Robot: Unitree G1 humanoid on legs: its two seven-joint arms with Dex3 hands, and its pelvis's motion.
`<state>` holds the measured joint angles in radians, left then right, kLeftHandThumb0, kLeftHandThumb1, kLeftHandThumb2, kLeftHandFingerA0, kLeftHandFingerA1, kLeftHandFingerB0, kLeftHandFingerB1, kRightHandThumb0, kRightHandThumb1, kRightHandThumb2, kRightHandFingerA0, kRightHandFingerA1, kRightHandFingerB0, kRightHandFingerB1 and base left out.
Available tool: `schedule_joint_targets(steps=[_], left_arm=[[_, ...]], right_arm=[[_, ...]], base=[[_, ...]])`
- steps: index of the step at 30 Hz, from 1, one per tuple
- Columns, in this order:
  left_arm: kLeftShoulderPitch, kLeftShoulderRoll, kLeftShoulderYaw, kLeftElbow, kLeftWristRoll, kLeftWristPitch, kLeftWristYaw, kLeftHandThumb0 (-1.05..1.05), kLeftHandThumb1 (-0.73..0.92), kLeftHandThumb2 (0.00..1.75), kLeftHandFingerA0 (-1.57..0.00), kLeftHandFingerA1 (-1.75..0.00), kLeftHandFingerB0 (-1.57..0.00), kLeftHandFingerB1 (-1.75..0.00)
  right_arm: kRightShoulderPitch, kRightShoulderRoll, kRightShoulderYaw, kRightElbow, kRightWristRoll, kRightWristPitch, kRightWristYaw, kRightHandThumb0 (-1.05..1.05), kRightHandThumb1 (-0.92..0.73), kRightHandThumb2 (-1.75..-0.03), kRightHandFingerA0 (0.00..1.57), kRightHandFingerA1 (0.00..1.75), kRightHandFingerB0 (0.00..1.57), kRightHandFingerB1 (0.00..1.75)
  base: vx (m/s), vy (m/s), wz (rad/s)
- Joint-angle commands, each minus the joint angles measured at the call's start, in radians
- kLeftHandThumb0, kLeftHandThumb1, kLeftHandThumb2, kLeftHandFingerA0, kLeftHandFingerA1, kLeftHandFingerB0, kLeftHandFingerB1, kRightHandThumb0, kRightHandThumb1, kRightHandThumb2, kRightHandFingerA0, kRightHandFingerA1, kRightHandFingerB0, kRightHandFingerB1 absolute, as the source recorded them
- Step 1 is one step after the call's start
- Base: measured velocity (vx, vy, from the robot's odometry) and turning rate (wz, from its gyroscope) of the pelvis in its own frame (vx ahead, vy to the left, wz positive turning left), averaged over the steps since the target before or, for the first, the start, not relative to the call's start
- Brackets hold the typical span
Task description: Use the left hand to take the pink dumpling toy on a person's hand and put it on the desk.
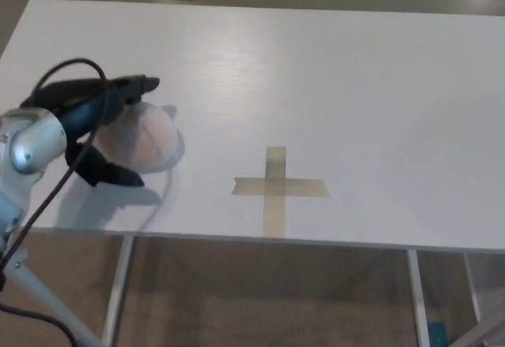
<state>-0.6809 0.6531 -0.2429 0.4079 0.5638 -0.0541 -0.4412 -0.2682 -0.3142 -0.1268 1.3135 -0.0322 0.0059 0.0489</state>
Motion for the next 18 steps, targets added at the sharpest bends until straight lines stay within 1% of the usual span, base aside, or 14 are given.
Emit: schedule_joint_targets(steps=[1, 5, 6, 7, 8, 11, 13, 14, 15, 16, 17, 18], left_arm=[[-0.002, 0.061, 0.107, -0.218, -0.121, 0.078, -0.131, -0.96, 0.47, 0.67, 0.00, 0.00, 0.00, -0.05], [0.041, 0.089, 0.238, -0.444, -0.224, 0.062, -0.136, -0.98, 0.48, 0.69, 0.00, 0.00, 0.00, -0.05], [0.047, 0.089, 0.250, -0.464, -0.233, 0.061, -0.136, -0.98, 0.48, 0.69, 0.00, 0.00, 0.00, -0.05], [0.075, 0.095, 0.313, -0.547, -0.282, 0.036, -0.128, -0.98, 0.48, 0.69, 0.00, 0.00, 0.00, -0.05], [0.083, 0.096, 0.331, -0.571, -0.295, 0.031, -0.127, -0.98, 0.48, 0.69, 0.00, 0.00, 0.00, -0.05], [0.154, 0.098, 0.456, -0.707, -0.391, -0.017, -0.125, -1.00, 0.47, 0.70, 0.00, 0.00, 0.00, -0.08], [0.185, 0.100, 0.496, -0.744, -0.416, -0.033, -0.130, -1.00, 0.46, 0.70, 0.00, 0.00, 0.00, -0.10], [0.229, 0.102, 0.550, -0.793, -0.449, -0.050, -0.140, -1.00, 0.45, 0.69, 0.00, 0.00, 0.00, -0.16], [0.252, 0.102, 0.580, -0.820, -0.468, -0.058, -0.146, -1.00, 0.45, 0.69, 0.00, 0.00, 0.00, -0.16], [0.305, 0.093, 0.640, -0.870, -0.513, -0.068, -0.161, -0.75, 0.41, 0.85, 0.00, 0.00, -0.03, -0.12], [0.342, 0.087, 0.682, -0.906, -0.546, -0.073, -0.171, -0.75, 0.41, 0.85, 0.00, 0.00, -0.03, -0.12], [0.403, 0.066, 0.742, -0.957, -0.598, -0.077, -0.183, -0.73, 0.38, 0.80, -0.05, -0.12, -0.05, -0.20]], right_arm=[[0.009, -0.008, -0.002, 0.003, -0.005, 0.006, 0.002, -0.44, -0.61, -0.91, 0.34, 0.51, 0.27, 0.47], [0.009, -0.010, -0.005, 0.002, -0.002, 0.009, 0.001, -0.44, -0.61, -0.90, 0.34, 0.51, 0.28, 0.47], [0.009, -0.010, -0.005, 0.002, -0.002, 0.010, 0.001, -0.44, -0.61, -0.90, 0.34, 0.51, 0.28, 0.47], [0.009, -0.010, -0.004, 0.003, -0.004, 0.009, -0.001, -0.43, -0.61, -0.91, 0.34, 0.51, 0.27, 0.47], [0.010, -0.009, -0.004, 0.003, -0.004, 0.009, -0.001, -0.43, -0.61, -0.91, 0.34, 0.51, 0.27, 0.47], [0.014, -0.007, -0.001, 0.004, -0.007, 0.007, 0.000, -0.43, -0.61, -0.91, 0.34, 0.51, 0.26, 0.47], [0.016, -0.009, 0.000, 0.004, -0.008, 0.006, 0.000, -0.43, -0.61, -0.91, 0.34, 0.51, 0.26, 0.47], [0.017, -0.010, 0.002, 0.004, -0.009, 0.005, 0.000, -0.43, -0.61, -0.91, 0.35, 0.51, 0.27, 0.47], [0.017, -0.010, 0.002, 0.004, -0.010, 0.005, 0.001, -0.43, -0.61, -0.91, 0.35, 0.51, 0.27, 0.47], [0.018, -0.012, 0.003, 0.004, -0.011, 0.006, 0.002, -0.43, -0.61, -0.91, 0.34, 0.51, 0.27, 0.47], [0.019, -0.013, 0.004, 0.004, -0.011, 0.006, 0.002, -0.43, -0.61, -0.91, 0.34, 0.51, 0.27, 0.47], [0.020, -0.015, 0.004, 0.005, -0.012, 0.007, 0.003, -0.43, -0.61, -0.91, 0.35, 0.51, 0.27, 0.47]], base=[[0.00, 0.000, 0.00], [0.00, 0.000, 0.00], [0.00, 0.000, 0.00], [0.00, 0.000, 0.00], [0.00, 0.000, 0.00], [0.00, 0.000, 0.00], [0.00, 0.000, 0.00], [0.00, 0.000, 0.00], [0.00, 0.000, 0.00], [0.00, 0.000, 0.00], [0.00, 0.000, 0.00], [0.00, 0.000, 0.00]])
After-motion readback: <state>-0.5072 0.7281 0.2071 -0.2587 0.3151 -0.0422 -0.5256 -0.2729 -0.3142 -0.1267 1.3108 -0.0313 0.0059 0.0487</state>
